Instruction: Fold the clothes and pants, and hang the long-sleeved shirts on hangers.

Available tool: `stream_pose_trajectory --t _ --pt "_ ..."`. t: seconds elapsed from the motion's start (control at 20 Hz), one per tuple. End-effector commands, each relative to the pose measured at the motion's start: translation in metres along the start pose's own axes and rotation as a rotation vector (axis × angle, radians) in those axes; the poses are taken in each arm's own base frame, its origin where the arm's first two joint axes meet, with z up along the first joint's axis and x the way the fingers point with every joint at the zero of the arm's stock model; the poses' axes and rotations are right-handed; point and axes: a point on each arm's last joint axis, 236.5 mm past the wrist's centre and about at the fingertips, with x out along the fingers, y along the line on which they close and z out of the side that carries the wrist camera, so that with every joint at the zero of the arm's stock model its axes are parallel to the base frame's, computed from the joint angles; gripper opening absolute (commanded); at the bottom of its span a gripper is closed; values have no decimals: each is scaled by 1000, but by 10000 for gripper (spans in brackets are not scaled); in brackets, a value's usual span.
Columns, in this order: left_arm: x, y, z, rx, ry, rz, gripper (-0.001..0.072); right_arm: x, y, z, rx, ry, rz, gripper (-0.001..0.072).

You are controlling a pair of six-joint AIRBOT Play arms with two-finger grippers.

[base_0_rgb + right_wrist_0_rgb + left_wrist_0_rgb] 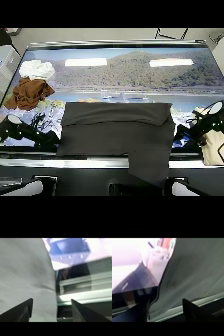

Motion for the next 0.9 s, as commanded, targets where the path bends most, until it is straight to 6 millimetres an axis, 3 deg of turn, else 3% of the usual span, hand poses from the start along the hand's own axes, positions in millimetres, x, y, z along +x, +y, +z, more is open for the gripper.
stream_pose_trajectory --t 0.0,0.2,0.3,0.55,0.65,0.75,0.85 --pt "23 2 -25 4 30 -35 441 10 -4 -19 -13 46 4 571" --pt "24 2 -26 2 34 -36 429 10 -3 -20 -16 49 8 571" --pt "23 2 -27 0 37 -34 369 10 -3 -21 -16 55 8 570" --pt "18 4 -23 -7 23 -37 369 10 -3 -22 -16 60 7 570" --pt "18 4 -23 -8 23 -38 215 10 -3 -23 -16 61 7 568" --pt "21 4 -26 -11 30 -40 176 10 -3 -25 -16 71 7 569" --pt "26 5 -33 -22 48 -45 81 11 -3 -25 -11 72 6 569"
